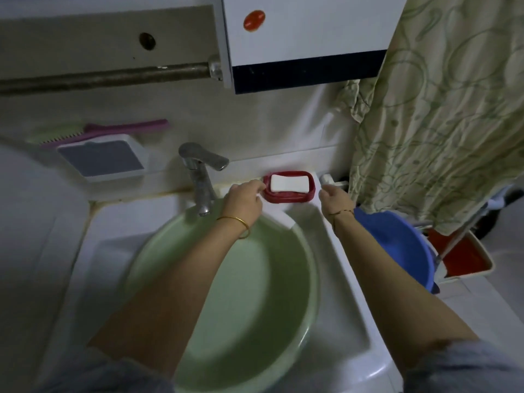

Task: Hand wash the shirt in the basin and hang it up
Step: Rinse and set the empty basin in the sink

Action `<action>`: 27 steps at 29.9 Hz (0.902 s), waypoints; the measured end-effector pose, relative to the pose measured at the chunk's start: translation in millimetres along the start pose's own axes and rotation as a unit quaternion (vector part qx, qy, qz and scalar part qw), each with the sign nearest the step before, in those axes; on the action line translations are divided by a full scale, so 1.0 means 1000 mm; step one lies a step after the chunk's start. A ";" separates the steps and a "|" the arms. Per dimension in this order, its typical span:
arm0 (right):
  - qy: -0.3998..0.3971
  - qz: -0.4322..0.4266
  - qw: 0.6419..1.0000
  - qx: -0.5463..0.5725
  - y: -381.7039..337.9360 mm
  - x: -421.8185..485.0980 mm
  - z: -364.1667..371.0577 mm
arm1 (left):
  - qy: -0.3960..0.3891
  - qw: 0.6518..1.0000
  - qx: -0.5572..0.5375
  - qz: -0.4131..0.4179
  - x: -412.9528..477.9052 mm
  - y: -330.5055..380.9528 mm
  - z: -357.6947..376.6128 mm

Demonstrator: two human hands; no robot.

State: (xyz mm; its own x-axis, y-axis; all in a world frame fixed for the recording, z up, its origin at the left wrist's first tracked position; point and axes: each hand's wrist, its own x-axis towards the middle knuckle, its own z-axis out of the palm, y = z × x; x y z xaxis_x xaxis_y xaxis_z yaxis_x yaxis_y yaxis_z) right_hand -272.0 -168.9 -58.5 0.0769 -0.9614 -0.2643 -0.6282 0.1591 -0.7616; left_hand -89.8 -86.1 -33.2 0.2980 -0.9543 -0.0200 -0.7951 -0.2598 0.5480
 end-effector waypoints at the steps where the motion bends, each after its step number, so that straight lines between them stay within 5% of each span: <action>1: -0.013 0.007 1.000 0.004 -0.001 0.012 0.002 | 0.002 1.000 0.002 -0.023 0.012 0.000 0.003; 11: -0.055 0.070 0.996 -0.024 0.005 0.076 0.030 | -0.094 0.974 0.078 -0.189 0.081 0.003 0.037; 18: -0.022 0.075 0.992 0.101 0.009 0.074 0.028 | -0.059 0.971 -0.044 -0.226 0.077 0.013 0.037; 27: 0.020 0.003 0.959 0.282 -0.015 0.005 -0.014 | 0.039 0.957 -0.239 -0.159 0.015 0.037 -0.002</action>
State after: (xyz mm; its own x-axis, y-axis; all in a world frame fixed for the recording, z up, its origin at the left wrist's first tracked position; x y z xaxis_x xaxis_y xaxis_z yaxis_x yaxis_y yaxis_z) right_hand -273.4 -178.8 -40.1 0.0366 -0.9661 -0.2557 -0.1080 0.2505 -0.9621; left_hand -113.8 -109.9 -11.2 0.5380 -0.8193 -0.1981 -0.3307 -0.4213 0.8444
